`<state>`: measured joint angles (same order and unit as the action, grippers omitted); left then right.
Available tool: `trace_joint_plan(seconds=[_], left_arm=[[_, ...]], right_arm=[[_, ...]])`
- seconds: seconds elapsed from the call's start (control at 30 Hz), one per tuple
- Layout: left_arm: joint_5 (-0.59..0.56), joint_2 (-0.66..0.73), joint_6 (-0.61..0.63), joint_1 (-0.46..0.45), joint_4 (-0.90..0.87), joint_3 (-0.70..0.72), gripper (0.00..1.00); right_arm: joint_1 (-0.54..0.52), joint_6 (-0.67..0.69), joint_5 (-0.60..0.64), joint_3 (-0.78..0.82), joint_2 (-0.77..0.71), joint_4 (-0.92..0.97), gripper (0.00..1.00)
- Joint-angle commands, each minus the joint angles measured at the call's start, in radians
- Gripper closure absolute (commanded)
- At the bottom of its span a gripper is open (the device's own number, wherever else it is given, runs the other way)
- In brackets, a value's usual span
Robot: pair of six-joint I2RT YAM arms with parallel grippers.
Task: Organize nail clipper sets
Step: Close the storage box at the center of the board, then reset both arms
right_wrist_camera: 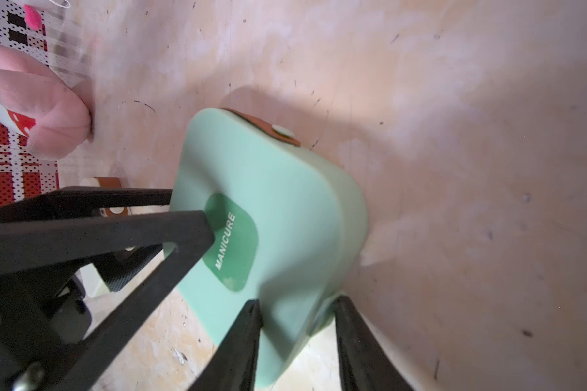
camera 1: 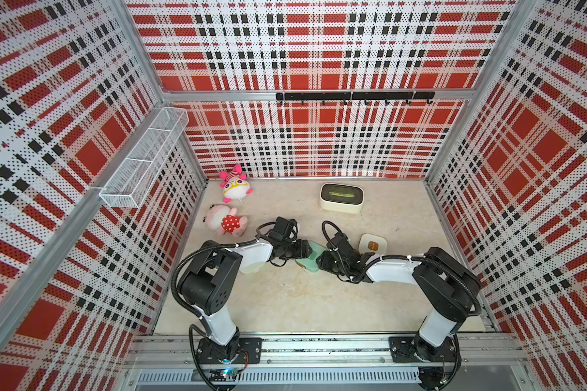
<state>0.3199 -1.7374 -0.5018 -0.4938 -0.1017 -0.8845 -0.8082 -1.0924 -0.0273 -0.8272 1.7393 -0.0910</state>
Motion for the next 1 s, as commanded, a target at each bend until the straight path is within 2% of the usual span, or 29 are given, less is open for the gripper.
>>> trace_joint_plan(seconds=[0.0,0.2,0.37,0.67,0.83,0.97], left_arm=[[0.096,-0.004,-0.053,-0.068,0.006,0.043,0.28],[0.102,0.002,-0.079,-0.088,0.025,0.058,0.29],[0.093,0.006,-0.093,-0.066,0.023,0.052,0.26],[0.219,-0.011,-0.119,-0.051,0.100,-0.098,0.10],[0.108,-0.009,-0.113,0.001,0.007,-0.222,0.00],[0.004,0.127,-0.083,0.047,-0.002,-0.237,0.02]], right_arm=[[0.003,-0.009,-0.037,-0.017,0.054,-0.097,0.61],[0.004,-0.031,-0.070,-0.003,0.063,-0.175,0.61],[0.006,-0.019,-0.031,0.018,0.023,-0.117,0.59],[0.057,0.056,0.042,0.098,-0.144,0.034,0.37],[0.066,0.129,0.124,0.108,-0.258,0.167,0.25],[0.076,0.221,0.226,0.081,-0.388,0.311,0.11]])
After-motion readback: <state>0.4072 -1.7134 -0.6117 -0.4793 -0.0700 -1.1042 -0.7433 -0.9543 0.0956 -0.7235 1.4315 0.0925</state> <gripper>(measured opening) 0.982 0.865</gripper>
